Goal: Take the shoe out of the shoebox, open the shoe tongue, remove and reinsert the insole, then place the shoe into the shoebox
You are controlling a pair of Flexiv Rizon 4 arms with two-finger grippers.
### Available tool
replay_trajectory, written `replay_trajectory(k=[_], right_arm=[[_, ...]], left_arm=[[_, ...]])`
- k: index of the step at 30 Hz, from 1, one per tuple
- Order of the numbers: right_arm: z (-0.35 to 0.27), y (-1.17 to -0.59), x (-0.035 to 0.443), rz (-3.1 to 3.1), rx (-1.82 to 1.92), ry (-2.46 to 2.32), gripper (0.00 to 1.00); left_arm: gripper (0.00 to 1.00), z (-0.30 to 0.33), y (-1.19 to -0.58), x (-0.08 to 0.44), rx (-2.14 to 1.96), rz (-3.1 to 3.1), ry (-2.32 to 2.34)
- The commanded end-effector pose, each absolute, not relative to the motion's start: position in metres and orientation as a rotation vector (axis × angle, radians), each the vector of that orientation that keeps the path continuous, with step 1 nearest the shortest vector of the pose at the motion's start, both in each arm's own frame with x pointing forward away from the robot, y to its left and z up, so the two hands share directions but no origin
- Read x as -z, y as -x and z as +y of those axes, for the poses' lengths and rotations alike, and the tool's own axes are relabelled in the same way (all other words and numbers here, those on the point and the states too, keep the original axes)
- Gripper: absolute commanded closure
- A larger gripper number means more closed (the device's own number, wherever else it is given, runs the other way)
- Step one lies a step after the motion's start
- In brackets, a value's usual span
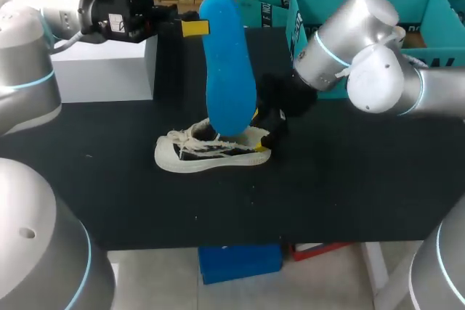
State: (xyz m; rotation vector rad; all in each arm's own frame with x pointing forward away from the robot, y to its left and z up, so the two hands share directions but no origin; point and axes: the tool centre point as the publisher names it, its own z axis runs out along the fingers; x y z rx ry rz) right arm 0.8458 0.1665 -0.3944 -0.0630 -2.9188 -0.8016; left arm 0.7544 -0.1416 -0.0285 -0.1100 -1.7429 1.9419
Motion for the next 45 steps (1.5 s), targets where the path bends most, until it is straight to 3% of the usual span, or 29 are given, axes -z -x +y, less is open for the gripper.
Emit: replay_trajectory(k=[1,25,45], right_arm=[[0.173,-0.843,0.383,-3.016,0.428,0.044,0.00],[0.190,-0.837,0.380,-3.059,0.167,-0.024,0.00],[0.172,-0.833,0.380,-3.068,0.370,0.012,0.00]], left_arm=[[1.00,-0.142,-0.754,0.029,-1.944,-1.744,0.111],[1.00,-0.142,-0.754,0.029,-1.944,-1.744,0.111],[1.00,-0.142,-0.754,0.029,-1.944,-1.744,0.111]])
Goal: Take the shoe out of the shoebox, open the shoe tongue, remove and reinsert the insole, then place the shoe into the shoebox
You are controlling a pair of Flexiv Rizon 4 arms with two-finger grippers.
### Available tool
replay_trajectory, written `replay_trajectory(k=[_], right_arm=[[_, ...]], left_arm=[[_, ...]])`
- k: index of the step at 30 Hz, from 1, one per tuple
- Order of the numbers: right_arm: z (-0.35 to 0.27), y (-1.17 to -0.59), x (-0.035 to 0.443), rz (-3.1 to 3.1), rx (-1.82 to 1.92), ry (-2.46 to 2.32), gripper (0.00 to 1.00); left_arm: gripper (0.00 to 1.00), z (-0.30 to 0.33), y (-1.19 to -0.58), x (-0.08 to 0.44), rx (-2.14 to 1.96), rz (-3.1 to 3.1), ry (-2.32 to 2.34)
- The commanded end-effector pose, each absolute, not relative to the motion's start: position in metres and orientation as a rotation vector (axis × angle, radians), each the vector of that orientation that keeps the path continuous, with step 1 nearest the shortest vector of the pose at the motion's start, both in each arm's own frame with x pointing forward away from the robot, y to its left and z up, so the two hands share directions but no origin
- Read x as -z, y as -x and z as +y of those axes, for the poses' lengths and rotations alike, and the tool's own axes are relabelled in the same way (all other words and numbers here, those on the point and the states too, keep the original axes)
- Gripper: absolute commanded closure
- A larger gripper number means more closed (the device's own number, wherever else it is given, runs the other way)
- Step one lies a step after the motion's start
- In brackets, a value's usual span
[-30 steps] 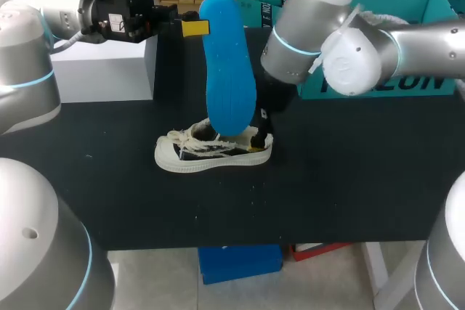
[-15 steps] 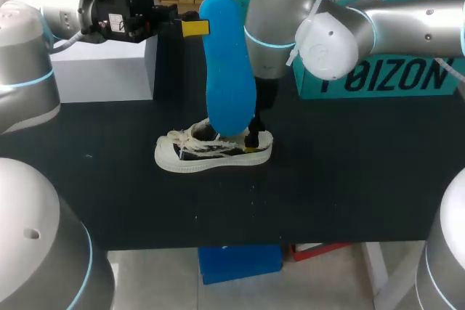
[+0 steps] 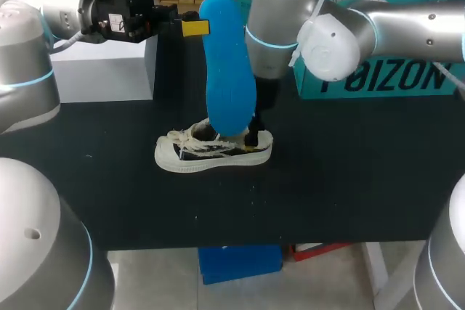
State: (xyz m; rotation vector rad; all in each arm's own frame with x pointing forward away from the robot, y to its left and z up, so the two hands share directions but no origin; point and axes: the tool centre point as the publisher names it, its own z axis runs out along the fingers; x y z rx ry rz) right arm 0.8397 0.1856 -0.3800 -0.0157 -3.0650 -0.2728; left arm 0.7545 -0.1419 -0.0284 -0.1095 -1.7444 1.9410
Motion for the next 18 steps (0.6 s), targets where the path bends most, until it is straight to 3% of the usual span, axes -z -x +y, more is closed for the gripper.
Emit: replay_trajectory(k=[1,18], right_arm=[[0.171,-0.833,0.380,-3.071,0.398,0.005,0.00],[0.154,-0.830,0.391,-3.061,0.801,-0.110,0.00]], left_arm=[[1.00,-0.142,-0.754,0.029,-1.944,-1.744,0.111],[1.00,-0.142,-0.754,0.029,-1.944,-1.744,0.111]])
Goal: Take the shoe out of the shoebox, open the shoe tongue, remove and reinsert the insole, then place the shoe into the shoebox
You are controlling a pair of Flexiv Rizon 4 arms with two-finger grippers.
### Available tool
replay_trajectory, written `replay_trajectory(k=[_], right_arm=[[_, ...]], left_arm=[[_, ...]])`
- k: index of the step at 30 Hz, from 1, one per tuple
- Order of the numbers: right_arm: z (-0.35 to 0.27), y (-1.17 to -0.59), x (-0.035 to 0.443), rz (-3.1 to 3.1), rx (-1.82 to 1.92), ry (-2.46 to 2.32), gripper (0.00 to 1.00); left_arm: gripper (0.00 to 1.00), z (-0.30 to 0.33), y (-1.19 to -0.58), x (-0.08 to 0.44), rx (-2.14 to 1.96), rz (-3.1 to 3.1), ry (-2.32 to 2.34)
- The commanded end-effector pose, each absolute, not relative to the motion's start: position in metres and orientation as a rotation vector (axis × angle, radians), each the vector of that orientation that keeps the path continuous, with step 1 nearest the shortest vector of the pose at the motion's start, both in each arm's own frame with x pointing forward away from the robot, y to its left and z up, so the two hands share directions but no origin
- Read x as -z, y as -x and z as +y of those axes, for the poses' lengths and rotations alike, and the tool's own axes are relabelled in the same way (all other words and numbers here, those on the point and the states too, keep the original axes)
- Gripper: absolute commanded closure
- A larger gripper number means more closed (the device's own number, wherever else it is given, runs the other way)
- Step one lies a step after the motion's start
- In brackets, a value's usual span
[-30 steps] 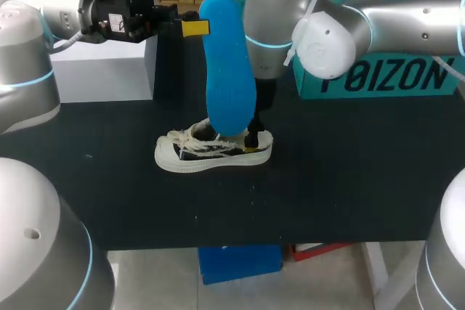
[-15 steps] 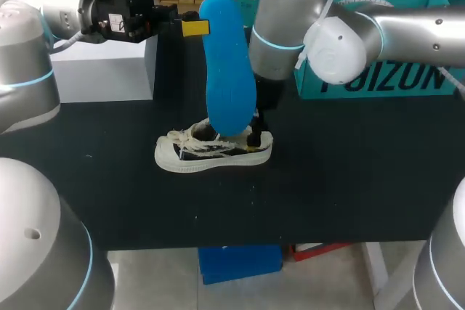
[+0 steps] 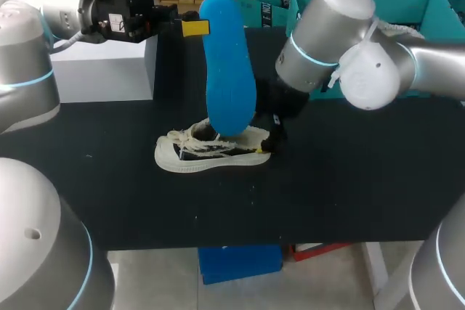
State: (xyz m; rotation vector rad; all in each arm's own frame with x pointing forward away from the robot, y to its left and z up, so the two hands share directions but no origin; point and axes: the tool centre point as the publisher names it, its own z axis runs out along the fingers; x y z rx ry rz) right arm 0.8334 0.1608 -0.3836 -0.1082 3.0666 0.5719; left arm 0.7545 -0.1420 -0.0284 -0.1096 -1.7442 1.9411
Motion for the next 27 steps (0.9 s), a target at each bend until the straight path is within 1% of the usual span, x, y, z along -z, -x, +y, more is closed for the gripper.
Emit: replay_trajectory(k=[1,18,27], right_arm=[[0.153,-0.830,0.393,3.007,-0.811,0.111,0.00],[0.137,-0.838,0.414,2.911,-1.074,0.075,0.00],[0.135,-0.842,0.424,2.884,-1.144,0.086,0.00]], left_arm=[[1.00,-0.142,-0.754,0.029,-1.944,-1.744,0.111],[1.00,-0.142,-0.754,0.029,-1.944,-1.744,0.111],[1.00,-0.142,-0.754,0.029,-1.944,-1.744,0.111]])
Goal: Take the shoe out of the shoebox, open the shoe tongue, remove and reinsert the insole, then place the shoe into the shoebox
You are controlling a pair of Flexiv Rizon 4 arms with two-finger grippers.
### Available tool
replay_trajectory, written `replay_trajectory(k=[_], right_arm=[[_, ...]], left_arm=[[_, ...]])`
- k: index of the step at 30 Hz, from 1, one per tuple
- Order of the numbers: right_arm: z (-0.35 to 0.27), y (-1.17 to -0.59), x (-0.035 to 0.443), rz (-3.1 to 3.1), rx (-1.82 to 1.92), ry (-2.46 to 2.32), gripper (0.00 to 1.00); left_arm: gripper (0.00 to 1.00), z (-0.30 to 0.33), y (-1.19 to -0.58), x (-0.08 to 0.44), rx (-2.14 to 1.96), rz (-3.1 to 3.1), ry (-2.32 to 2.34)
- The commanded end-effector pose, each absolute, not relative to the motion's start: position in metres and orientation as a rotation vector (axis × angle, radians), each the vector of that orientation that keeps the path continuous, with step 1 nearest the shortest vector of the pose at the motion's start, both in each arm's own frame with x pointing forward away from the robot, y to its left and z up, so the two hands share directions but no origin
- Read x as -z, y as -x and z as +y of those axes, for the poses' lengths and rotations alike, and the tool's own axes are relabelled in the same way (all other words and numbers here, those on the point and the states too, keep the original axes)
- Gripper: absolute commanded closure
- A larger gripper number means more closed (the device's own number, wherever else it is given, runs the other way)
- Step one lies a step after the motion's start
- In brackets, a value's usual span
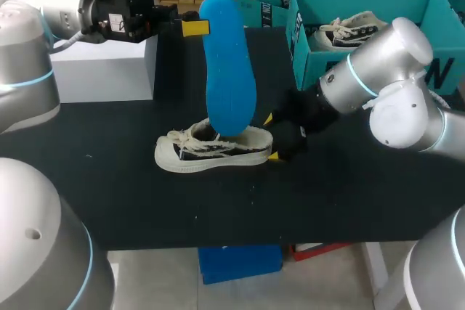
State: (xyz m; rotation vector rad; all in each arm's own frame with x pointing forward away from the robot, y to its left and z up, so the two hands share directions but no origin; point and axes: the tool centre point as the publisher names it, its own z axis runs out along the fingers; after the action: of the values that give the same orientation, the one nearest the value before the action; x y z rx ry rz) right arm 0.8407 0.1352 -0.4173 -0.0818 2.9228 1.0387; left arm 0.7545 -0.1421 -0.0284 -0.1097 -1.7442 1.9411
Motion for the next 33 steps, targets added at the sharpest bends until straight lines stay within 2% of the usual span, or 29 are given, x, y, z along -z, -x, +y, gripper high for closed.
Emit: replay_trajectory(k=[1,19,22,25,33], right_arm=[[0.135,-0.842,0.424,2.884,-1.147,0.087,0.00],[0.136,-0.848,0.429,2.867,-1.196,0.099,0.00],[0.139,-0.850,0.421,2.908,-1.097,0.118,0.00],[0.145,-0.855,0.409,2.997,-0.809,0.113,0.00],[0.150,-0.867,0.380,2.996,-0.653,0.090,0.00]], left_arm=[[1.00,-0.142,-0.754,0.029,-1.944,-1.744,0.111],[1.00,-0.142,-0.754,0.029,-1.944,-1.744,0.111],[1.00,-0.142,-0.754,0.029,-1.944,-1.744,0.111],[1.00,-0.142,-0.754,0.029,-1.944,-1.744,0.111],[1.00,-0.142,-0.754,0.029,-1.944,-1.744,0.111]])
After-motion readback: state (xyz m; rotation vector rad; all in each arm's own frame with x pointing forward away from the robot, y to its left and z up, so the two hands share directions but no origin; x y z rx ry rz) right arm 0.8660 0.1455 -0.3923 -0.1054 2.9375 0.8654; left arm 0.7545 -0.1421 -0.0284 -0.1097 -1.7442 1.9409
